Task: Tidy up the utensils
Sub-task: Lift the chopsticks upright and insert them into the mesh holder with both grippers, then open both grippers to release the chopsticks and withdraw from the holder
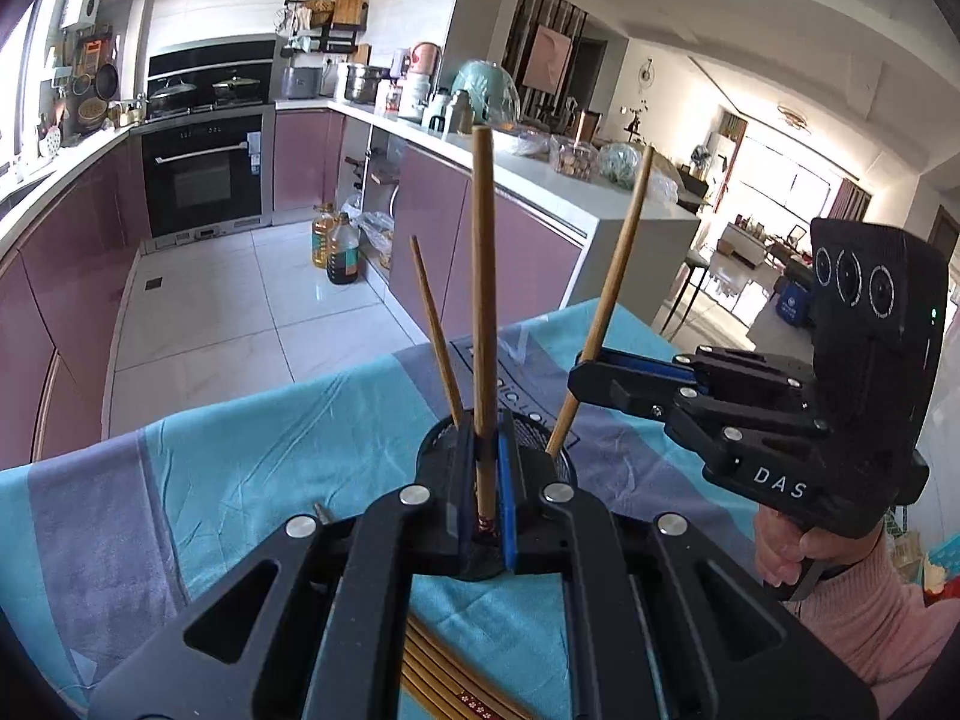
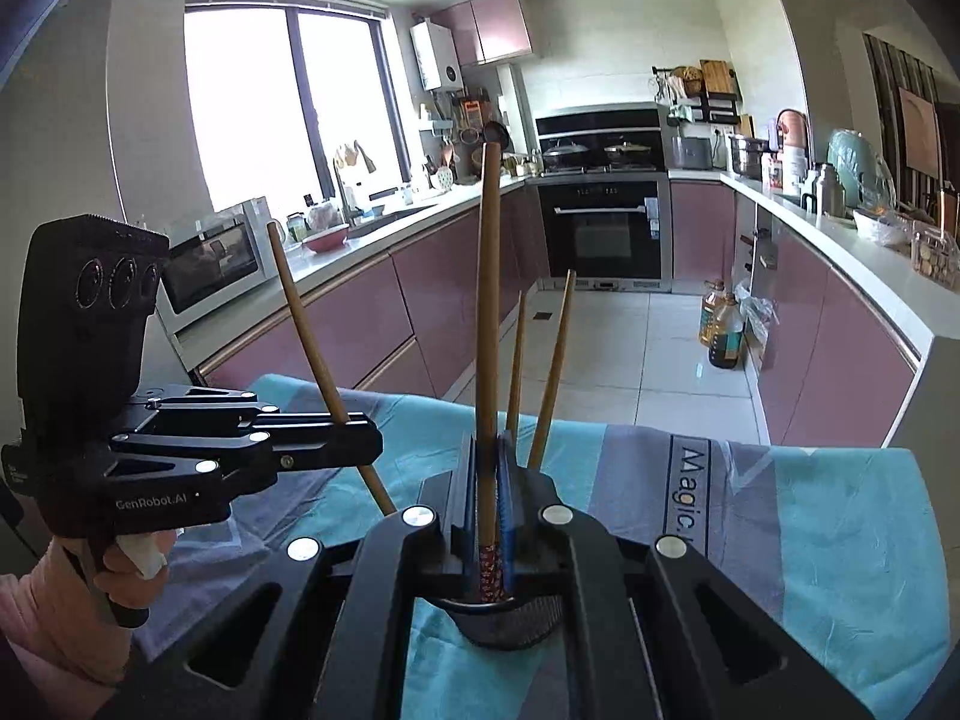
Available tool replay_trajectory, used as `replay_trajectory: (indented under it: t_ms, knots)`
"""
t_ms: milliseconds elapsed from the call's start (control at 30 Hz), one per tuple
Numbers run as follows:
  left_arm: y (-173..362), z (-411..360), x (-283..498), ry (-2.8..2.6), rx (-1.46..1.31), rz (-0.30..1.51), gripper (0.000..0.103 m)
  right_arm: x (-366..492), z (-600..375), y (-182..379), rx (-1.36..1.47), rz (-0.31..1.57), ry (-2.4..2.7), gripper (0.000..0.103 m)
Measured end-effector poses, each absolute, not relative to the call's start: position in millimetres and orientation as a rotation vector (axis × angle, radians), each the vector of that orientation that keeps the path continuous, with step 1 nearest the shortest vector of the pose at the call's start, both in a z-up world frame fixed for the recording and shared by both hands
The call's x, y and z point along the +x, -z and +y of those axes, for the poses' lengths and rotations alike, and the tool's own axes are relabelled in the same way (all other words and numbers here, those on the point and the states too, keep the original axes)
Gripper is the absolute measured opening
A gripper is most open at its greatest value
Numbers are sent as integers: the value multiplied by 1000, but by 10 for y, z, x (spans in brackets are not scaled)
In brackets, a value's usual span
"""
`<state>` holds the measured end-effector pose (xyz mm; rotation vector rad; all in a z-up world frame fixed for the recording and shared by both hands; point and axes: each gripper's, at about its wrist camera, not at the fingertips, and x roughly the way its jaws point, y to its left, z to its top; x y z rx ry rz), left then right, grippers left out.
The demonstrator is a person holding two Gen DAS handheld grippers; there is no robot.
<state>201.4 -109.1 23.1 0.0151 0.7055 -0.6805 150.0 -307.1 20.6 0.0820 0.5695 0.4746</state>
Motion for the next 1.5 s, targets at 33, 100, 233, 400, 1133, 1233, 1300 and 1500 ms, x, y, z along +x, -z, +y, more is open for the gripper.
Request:
replay_trajectory:
  t_ms: [33,100,233,400,1133,1233,1300,1500]
  knots:
    - [-187,-1105,2023,684,20,718,8,1535,-3070,-164,84,594,-476,6]
    - [-117,-1130,2073,684,26,745,8,1590,-3044,-97,89,634,-477,6]
    - [-19,-1176,2167,678,32,789,8,1726,-3029,38,106,700,-468,6]
    - [33,-1216,2327,657,29,816,8,1864,-3049,83,135,722,-450,6]
    - [-131,-786,1730,534,-26,626,47,1380,-3032,-74,150,589,-470,30]
    - [-117,-632,1548,501,-25,593,62,1135,-2930,-123,102,552,-522,37]
    - [-65,-538,1449,477,-17,589,63,1003,-2841,-101,66,548,-552,40]
    - [212,-329,1228,410,-21,641,74,858,-2630,245,28,635,-593,41]
